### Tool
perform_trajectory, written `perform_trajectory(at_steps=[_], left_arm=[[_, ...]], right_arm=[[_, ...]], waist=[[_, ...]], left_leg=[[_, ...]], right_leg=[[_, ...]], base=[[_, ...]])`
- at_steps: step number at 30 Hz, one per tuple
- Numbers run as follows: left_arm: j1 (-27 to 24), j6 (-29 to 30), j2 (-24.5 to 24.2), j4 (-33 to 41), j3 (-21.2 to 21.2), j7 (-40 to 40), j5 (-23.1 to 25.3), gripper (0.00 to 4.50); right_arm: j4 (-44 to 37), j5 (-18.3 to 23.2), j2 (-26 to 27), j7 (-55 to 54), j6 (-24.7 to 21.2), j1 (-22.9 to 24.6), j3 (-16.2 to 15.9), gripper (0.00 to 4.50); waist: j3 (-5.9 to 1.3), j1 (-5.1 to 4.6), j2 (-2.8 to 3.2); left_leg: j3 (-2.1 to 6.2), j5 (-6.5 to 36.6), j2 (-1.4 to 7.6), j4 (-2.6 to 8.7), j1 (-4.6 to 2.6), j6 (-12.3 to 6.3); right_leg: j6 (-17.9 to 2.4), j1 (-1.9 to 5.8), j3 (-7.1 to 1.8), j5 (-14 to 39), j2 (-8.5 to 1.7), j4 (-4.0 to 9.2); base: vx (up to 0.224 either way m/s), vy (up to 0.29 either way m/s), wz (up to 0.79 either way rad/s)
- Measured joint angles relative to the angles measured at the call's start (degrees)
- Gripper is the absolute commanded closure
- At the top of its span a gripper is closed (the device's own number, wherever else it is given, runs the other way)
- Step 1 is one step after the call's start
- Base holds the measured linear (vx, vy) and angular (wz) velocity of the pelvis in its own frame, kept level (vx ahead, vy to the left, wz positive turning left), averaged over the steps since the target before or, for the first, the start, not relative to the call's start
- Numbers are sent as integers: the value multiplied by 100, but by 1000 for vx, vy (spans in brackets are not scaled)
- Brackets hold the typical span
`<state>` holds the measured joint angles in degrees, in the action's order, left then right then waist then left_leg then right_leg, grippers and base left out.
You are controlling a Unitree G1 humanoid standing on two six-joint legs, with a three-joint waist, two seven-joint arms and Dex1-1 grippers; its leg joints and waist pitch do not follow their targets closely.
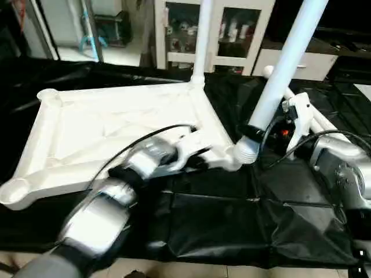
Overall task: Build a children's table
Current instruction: Insert table leg to table base
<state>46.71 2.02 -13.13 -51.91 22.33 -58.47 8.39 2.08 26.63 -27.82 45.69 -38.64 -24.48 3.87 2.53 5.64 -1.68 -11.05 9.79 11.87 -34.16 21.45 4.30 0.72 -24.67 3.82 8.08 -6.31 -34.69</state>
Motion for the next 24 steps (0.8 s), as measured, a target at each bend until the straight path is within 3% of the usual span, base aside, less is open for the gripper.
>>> perform_trajectory(at_steps=[6, 10, 24], left_arm=[[-1050, 737, -772, 2109, -46, -386, -108, 450], [-1198, 1040, -683, 2470, -55, -450, -117, 450], [-1453, 1685, -669, 3309, 112, -521, -120, 450]], right_arm=[[-165, 241, -32, 434, -200, 456, -133, 264], [-25, 150, 29, 459, -183, 388, -385, 264], [1064, -193, 174, 586, 157, -458, -627, 264]], waist=[[3, -96, -10], [2, -71, -15], [6, -20, -101]], left_leg=[[23, 4, -2, 10, -31, 9], [14, 4, -10, 14, -25, 7], [-12, 11, -16, 57, -13, -2]], right_leg=[[-2, 3, 18, -1, 1, 32], [-2, 7, 8, -1, -1, 63], [-3, -6, -6, -2, -6, 66]], base=[[0, 0, 0], [0, 0, 0], [0, 0, 0]])
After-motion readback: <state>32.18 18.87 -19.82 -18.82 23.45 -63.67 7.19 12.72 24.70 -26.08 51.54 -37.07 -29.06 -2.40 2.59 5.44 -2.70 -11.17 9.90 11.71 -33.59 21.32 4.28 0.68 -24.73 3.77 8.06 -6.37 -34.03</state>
